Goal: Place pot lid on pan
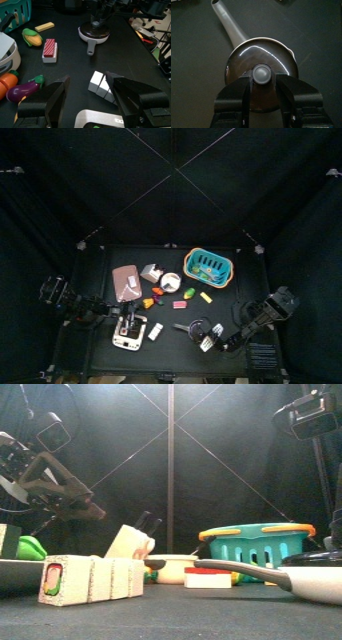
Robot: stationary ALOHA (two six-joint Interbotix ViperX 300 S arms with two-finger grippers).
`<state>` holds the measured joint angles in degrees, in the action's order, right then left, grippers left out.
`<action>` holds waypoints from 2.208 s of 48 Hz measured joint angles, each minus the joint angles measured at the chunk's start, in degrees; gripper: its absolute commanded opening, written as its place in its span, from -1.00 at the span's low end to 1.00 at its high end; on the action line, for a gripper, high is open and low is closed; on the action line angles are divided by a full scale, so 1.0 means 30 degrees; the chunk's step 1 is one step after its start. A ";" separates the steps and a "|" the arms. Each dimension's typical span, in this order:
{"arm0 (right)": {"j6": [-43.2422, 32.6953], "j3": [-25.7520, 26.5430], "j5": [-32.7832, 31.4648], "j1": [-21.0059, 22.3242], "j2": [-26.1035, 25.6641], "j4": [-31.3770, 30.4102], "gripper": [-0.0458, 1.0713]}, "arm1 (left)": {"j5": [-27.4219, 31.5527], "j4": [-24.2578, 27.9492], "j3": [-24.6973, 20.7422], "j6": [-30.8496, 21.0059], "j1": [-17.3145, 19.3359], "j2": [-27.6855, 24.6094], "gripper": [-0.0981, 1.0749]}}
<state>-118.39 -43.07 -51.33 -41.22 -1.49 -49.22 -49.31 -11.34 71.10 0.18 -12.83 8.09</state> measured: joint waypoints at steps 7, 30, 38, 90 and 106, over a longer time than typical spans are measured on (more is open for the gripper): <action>0.0029 -0.0029 0.0029 0.0059 0.0029 -0.0059 0.24 | 0.0000 0.0000 0.0000 0.0000 0.0029 0.0000 0.76; 0.0029 -0.0088 0.0029 0.0264 0.0029 -0.0293 0.24 | 0.0000 0.0000 0.0000 0.0000 0.0029 0.0000 0.76; 0.0029 -0.0146 0.0117 0.0322 0.0029 -0.0293 0.24 | 0.0000 0.0000 0.0000 0.0000 0.0029 0.0000 0.76; 0.0234 -0.0146 -0.0029 0.0322 -0.0527 -0.0088 0.24 | 0.0000 0.0000 0.0000 0.0000 0.0029 0.0000 0.76; 0.0234 -0.0234 0.0117 0.0352 -0.0527 0.0117 0.24 | 0.0000 0.0000 0.0000 0.0000 0.0029 -0.0029 0.76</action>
<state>-117.69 -43.77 -50.98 -40.17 -3.08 -48.87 -49.31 -11.34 71.10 0.18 -12.74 8.00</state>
